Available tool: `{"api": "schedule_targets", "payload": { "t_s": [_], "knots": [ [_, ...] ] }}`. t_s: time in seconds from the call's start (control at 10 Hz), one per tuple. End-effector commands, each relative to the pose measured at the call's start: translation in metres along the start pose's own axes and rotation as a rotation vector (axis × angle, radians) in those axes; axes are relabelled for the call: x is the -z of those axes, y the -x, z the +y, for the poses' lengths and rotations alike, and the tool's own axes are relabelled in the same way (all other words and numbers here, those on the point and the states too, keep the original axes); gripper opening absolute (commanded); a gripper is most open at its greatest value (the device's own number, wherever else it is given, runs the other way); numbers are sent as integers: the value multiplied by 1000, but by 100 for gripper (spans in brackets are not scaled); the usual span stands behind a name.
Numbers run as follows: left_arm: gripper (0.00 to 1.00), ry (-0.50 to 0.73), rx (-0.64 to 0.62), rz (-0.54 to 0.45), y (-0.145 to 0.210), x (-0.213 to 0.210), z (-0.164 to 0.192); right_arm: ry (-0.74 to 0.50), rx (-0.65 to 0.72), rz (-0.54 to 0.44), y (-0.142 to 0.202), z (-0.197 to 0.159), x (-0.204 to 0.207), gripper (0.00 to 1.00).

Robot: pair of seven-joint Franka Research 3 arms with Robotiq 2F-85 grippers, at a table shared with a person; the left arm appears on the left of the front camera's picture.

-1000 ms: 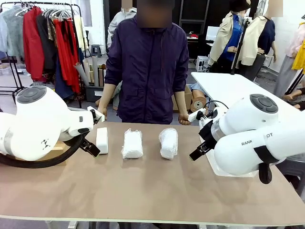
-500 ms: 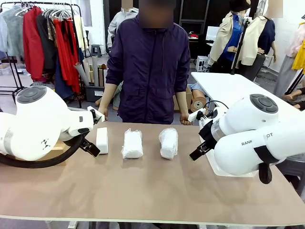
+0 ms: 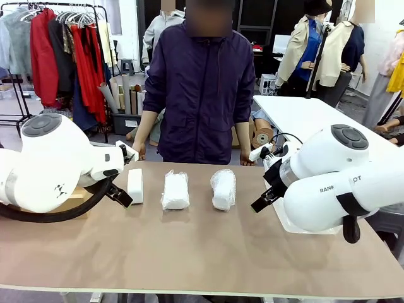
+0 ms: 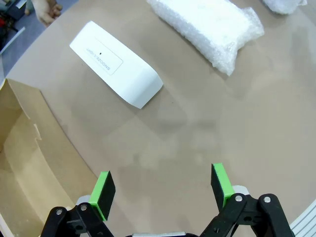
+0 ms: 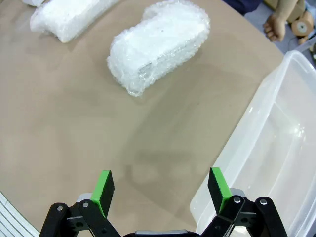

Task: Separate and place wrapped and unwrapped clocks.
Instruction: Pick up the Digital clock indicated by the person.

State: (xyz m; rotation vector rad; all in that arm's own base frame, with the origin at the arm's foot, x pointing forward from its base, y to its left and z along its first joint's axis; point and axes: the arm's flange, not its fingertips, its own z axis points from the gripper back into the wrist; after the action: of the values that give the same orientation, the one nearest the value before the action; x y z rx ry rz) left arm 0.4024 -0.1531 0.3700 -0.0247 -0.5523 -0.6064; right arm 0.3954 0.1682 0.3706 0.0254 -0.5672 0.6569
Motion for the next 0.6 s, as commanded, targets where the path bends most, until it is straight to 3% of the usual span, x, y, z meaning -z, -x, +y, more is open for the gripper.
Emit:
{"api": "schedule_targets", "payload": {
  "t_s": [0.0,0.5],
  "knots": [
    [100,0,0,0,0,0,0,0,0,0,0,0,0,100],
    [100,188,151,50,-2,-28,8,-225,-27,9,-6,3,-8,100]
  ]
}}
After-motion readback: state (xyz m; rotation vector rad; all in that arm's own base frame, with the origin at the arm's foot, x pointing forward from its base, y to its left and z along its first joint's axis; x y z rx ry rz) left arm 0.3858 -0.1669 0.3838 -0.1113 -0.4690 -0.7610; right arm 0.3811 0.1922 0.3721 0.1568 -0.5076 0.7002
